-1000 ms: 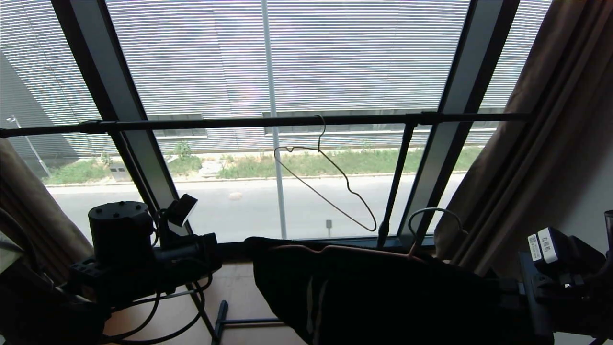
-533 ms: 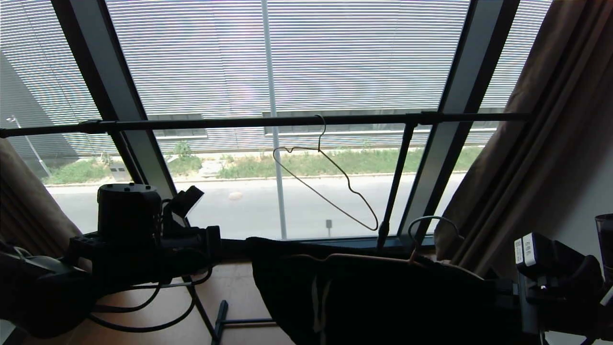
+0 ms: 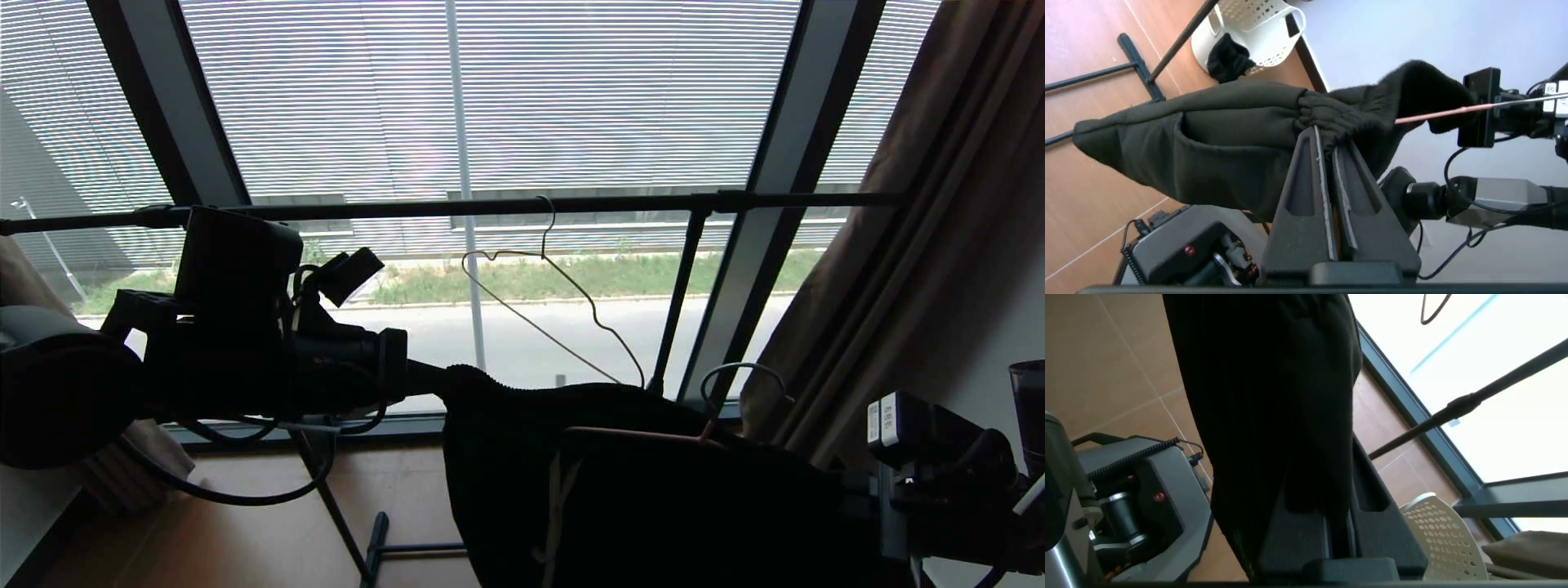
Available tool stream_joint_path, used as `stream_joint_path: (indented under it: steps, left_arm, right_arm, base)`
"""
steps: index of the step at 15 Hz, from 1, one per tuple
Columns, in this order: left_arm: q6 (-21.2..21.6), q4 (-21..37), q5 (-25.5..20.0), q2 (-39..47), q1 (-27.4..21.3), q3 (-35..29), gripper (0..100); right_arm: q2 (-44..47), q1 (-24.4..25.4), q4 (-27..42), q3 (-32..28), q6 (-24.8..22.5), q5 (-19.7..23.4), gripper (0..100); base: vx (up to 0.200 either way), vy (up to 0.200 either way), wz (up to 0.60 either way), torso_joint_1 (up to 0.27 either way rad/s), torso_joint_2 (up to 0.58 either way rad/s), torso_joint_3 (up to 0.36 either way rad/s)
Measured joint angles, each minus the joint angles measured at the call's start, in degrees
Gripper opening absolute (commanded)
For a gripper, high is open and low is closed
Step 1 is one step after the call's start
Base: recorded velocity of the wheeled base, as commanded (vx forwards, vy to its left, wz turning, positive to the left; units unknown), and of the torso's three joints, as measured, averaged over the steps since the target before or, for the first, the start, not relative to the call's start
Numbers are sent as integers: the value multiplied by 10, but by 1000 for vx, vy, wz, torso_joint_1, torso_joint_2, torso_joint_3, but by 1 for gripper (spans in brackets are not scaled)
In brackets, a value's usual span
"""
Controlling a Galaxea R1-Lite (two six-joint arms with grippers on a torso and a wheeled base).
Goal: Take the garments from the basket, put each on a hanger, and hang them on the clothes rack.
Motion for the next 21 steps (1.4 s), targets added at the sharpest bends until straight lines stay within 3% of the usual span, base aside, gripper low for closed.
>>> stream_joint_path:
  steps: [4, 8, 11, 12, 15, 18, 21]
  left_arm:
    - [36, 105, 44, 6, -61, -87, 0]
    - [45, 118, 69, 13, -110, -111, 0]
    - [45, 119, 105, 25, -130, -140, 0]
    - [45, 125, 136, 34, -135, -155, 0]
    - [45, 176, 169, 63, -142, -214, 0]
    - [43, 181, 179, 75, -144, -255, 0]
    - [44, 192, 193, 79, -154, -264, 0]
  right_arm:
    - [14, 15, -1, -10, 31, -1, 0]
    - [22, 23, -3, -19, 52, -7, 0]
    - [23, 45, -43, -15, 83, -39, 0]
    - [22, 59, -63, -6, 86, -62, 0]
    - [14, 104, -115, 31, 84, -93, 0]
    - [9, 114, -120, 51, 39, -96, 0]
    - [5, 122, -130, 56, 36, -97, 0]
  base:
    - [0, 0, 0, 0, 0, 0]
    - [0, 0, 0, 0, 0, 0]
    - [0, 0, 0, 0, 0, 0]
    - [0, 0, 0, 0, 0, 0]
    - [0, 0, 0, 0, 0, 0]
    - [0, 0, 0, 0, 0, 0]
    - [0, 0, 0, 0, 0, 0]
